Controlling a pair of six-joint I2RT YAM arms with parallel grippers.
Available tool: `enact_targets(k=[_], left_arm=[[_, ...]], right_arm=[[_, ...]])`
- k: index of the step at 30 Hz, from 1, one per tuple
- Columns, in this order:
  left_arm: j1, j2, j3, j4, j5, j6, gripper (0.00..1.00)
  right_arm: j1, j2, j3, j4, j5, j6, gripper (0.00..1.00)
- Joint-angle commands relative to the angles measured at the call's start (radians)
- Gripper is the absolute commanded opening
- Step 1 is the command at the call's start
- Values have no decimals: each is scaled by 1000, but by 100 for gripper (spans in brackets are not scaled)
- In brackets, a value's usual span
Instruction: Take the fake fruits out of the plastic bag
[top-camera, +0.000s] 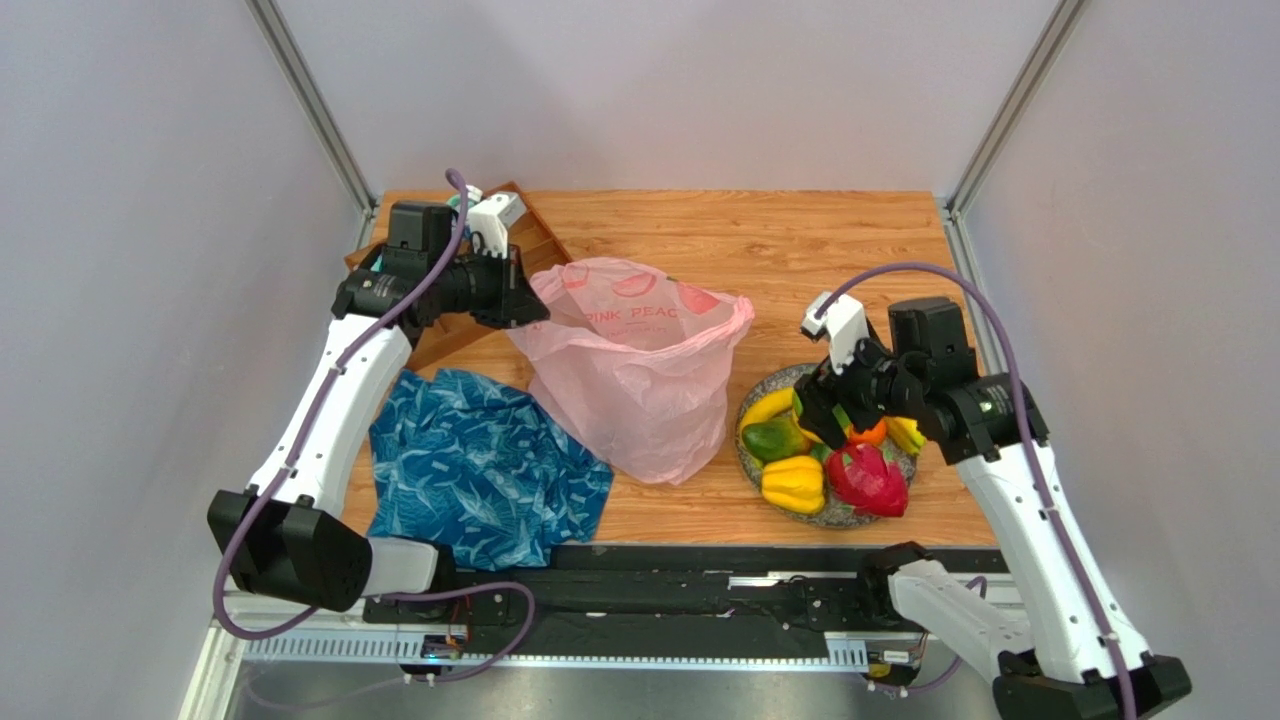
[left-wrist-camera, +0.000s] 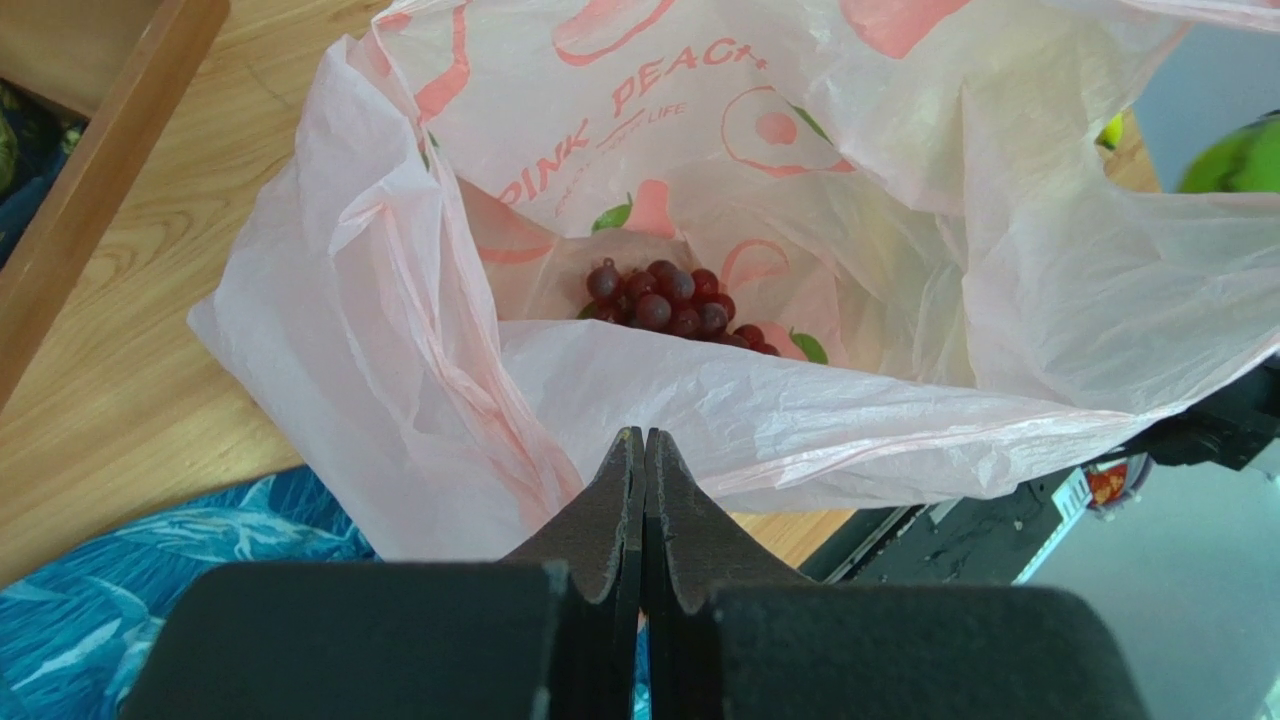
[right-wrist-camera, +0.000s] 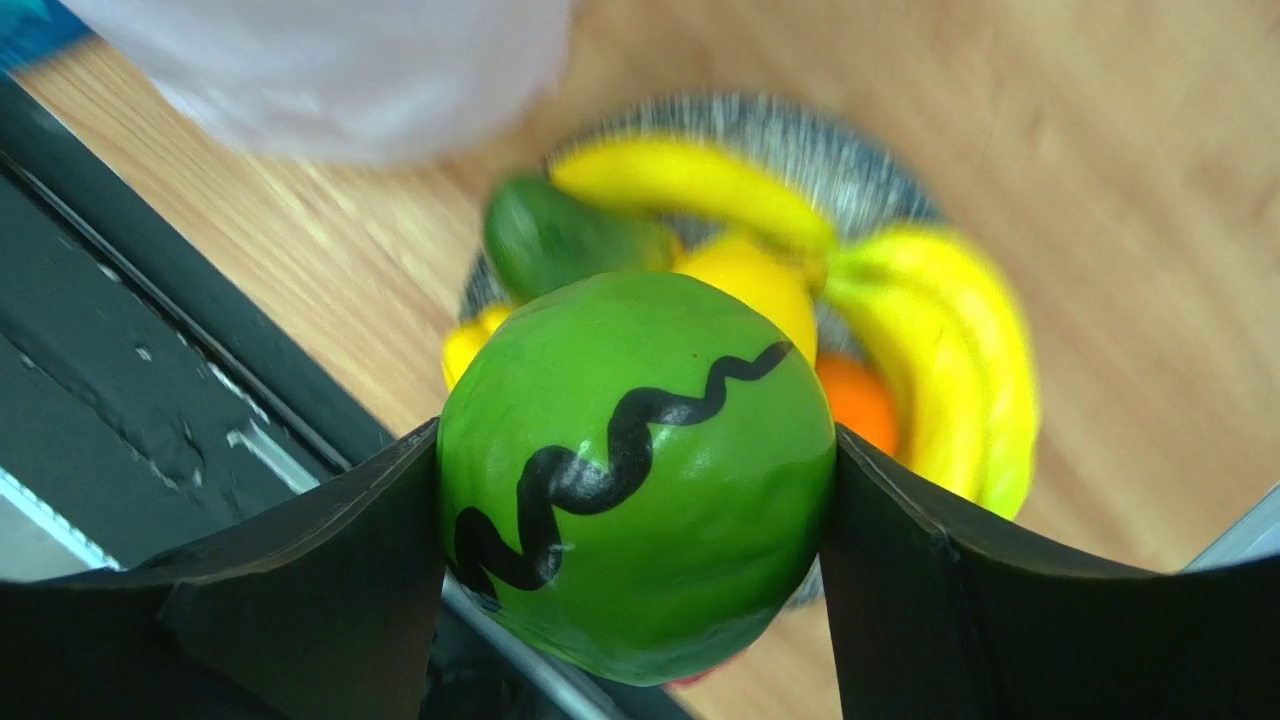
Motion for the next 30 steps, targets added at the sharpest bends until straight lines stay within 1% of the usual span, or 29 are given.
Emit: enact_targets(k=[1, 3, 4, 6, 7, 8, 10, 11, 13, 14, 16, 17, 18, 21, 22, 25, 27, 30], left_arm=[[3, -46, -23, 62, 51, -5, 0], [3, -45, -20, 54, 52, 7, 0], [3, -42, -15, 41, 57, 22, 0], [3, -25, 0, 21, 57, 35, 0], [3, -19, 2, 13, 55, 42, 0], [5, -9, 2, 13, 57, 43, 0], [3, -2, 2, 16, 66, 38, 0], [3, 4, 2, 16, 71, 38, 0], [3, 11, 0, 18, 80, 38, 0], [3, 14, -4, 18, 78, 38, 0], [3, 17, -8, 22, 78, 39, 0], [3, 14, -8, 22, 78, 42, 0], [3, 14, -8, 22, 80, 49, 0], [3, 12, -14, 19, 80, 56, 0], [3, 12, -17, 18, 85, 56, 0], [3, 6, -38, 21, 106, 58, 0], [3, -6, -61, 22, 124, 58, 0], [3, -28, -98, 22, 147, 55, 0]], right_arm=[[-170, 2, -100, -41, 3, -111, 14], [-221, 32, -123, -6, 3, -112, 14], [-273, 84, -117, 20, -12, -109, 14], [-304, 140, -85, 35, -40, -106, 15], [-356, 173, -74, 49, -48, -106, 15], [-368, 221, -70, 65, -48, -97, 16], [-385, 267, -56, 104, -40, -82, 19], [-385, 302, -56, 114, -39, -77, 25], [-385, 332, -65, 118, -34, -82, 32], [-385, 347, -71, 120, -23, -83, 45], [-385, 375, -79, 114, 21, -86, 58], [-385, 376, -77, 111, 30, -88, 68], [-385, 369, -70, 92, 24, -92, 70], [-385, 344, -4, 63, -34, -86, 86], [-387, 330, 40, 63, -49, -82, 99], [-384, 333, 116, 48, -132, -40, 100], [-363, 347, 197, 31, -176, -19, 100], [-327, 388, 280, 11, -186, 19, 100]])
